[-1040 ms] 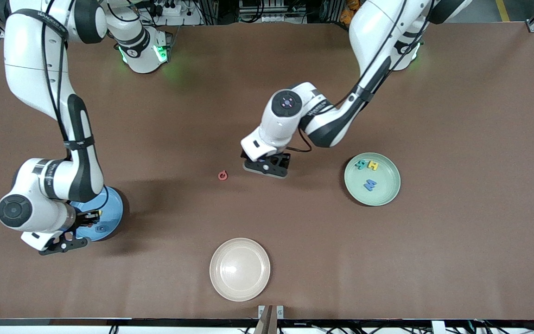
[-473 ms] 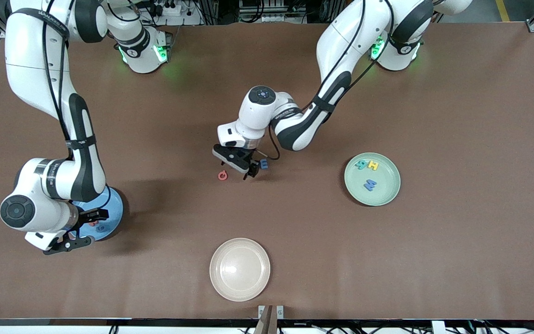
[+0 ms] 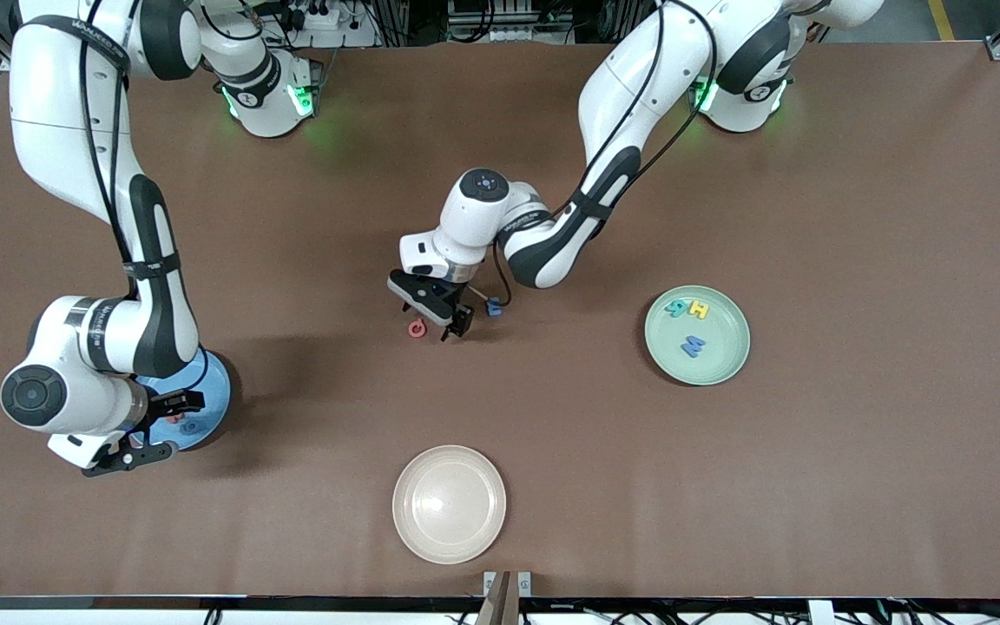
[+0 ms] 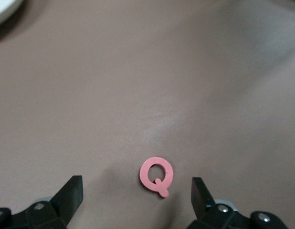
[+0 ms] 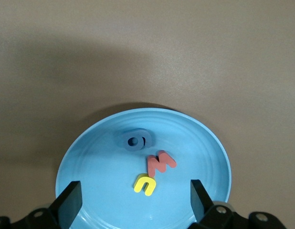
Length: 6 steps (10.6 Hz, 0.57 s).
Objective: Sort upper and lower case letters into plates
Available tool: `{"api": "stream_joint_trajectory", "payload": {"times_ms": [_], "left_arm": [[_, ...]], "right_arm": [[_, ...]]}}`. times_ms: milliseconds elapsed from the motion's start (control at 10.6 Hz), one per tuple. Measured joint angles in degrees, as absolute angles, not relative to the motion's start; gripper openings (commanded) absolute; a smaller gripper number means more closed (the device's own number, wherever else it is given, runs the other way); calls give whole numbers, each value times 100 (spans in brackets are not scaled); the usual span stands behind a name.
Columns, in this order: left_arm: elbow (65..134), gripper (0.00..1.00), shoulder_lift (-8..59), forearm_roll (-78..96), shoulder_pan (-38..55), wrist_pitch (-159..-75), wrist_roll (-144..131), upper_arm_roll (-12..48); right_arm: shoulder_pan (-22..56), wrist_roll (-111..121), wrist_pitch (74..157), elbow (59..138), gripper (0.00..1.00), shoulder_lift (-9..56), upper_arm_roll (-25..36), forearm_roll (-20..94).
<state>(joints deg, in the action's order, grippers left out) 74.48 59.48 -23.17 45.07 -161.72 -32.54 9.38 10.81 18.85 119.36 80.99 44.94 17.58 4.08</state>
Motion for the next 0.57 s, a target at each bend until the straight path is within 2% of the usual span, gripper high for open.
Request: {"api": "stream_joint_trajectory", "payload": {"times_ms": [189, 567], "left_arm": [[7206, 100, 6182, -2317, 4903, -16221, -3366, 516], [7074, 100, 6236, -2317, 5122, -16242, -3391, 281]], "right_arm": [[1081, 1885, 11935, 8102, 100, 4494, 1757, 408], [1082, 1885, 11935, 8103, 100, 4494, 1757, 409]]}}
